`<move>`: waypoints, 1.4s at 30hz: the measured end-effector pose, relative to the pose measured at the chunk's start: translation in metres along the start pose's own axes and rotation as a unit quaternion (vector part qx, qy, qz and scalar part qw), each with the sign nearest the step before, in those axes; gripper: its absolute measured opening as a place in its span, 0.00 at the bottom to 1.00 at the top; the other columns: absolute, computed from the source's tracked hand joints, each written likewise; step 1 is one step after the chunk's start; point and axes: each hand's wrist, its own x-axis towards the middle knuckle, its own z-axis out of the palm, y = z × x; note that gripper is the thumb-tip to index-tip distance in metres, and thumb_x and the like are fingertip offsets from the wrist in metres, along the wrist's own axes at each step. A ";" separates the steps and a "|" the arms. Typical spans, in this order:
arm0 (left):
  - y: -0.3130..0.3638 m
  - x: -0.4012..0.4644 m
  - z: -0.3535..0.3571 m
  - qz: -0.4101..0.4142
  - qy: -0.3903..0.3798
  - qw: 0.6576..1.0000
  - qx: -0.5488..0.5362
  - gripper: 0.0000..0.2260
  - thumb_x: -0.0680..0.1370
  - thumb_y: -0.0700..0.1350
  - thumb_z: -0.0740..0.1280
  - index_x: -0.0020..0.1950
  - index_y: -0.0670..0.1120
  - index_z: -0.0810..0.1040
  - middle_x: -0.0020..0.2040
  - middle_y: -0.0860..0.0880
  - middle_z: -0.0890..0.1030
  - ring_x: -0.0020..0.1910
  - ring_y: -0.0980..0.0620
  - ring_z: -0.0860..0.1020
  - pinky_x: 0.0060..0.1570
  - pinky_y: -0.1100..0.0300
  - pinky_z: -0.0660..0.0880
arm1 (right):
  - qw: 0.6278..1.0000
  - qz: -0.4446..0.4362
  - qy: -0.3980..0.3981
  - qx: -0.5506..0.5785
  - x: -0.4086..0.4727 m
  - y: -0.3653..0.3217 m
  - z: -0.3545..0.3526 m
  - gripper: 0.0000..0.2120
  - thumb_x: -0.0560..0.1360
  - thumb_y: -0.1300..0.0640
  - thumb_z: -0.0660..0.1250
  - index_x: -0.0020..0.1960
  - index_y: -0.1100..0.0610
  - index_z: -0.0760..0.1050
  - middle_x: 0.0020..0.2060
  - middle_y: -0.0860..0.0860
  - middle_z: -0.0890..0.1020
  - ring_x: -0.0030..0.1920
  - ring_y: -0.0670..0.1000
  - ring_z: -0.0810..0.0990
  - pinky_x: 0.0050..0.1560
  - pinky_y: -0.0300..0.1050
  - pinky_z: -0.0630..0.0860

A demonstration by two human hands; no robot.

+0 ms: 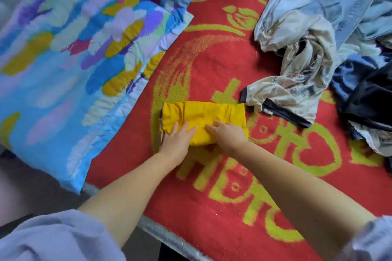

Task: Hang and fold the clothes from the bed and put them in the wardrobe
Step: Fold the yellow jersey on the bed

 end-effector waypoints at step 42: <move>-0.170 -0.875 0.222 -0.478 0.196 0.841 -0.160 0.24 0.77 0.35 0.57 0.73 0.49 0.64 0.65 0.44 0.71 0.63 0.41 0.73 0.58 0.47 0.73 | 0.775 -0.532 0.043 -0.339 -0.485 -0.702 0.048 0.30 0.77 0.61 0.63 0.75 0.47 0.58 0.63 0.55 0.72 0.61 0.60 0.76 0.52 0.53 0.74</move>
